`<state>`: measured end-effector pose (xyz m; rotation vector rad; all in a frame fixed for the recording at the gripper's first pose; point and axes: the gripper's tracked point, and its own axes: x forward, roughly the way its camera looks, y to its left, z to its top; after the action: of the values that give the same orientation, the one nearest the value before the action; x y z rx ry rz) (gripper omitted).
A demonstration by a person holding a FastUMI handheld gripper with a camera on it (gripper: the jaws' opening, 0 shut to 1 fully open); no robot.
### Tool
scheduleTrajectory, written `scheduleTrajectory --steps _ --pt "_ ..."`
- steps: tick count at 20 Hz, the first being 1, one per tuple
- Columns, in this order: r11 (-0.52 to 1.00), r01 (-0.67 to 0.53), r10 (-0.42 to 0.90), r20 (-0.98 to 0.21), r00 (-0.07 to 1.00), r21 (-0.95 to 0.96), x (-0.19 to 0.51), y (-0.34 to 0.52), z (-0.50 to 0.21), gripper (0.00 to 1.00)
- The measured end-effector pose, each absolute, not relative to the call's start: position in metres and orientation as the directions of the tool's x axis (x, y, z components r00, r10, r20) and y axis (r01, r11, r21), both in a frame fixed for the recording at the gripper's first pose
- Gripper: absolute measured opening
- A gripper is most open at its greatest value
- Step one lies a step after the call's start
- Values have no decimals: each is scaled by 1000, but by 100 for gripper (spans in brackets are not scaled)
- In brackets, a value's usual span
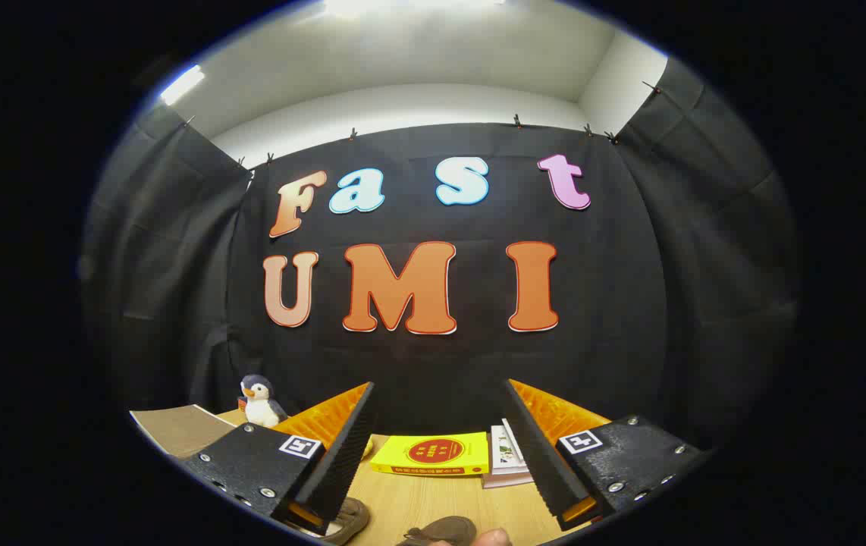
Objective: Open the storage box then place both shoes into the box .Put the left shoe in first, then the right shoe, with the right side of both shoes facing outward in a uniform manner.
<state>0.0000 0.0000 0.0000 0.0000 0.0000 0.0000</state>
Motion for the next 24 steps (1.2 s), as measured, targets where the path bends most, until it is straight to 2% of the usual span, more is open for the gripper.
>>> scheduleTrajectory --steps 9,24 --pt "999 -10 10 4 1000 37 3 13 5 98" --pt "1000 -10 10 8 1000 -5 -4 18 1 98"
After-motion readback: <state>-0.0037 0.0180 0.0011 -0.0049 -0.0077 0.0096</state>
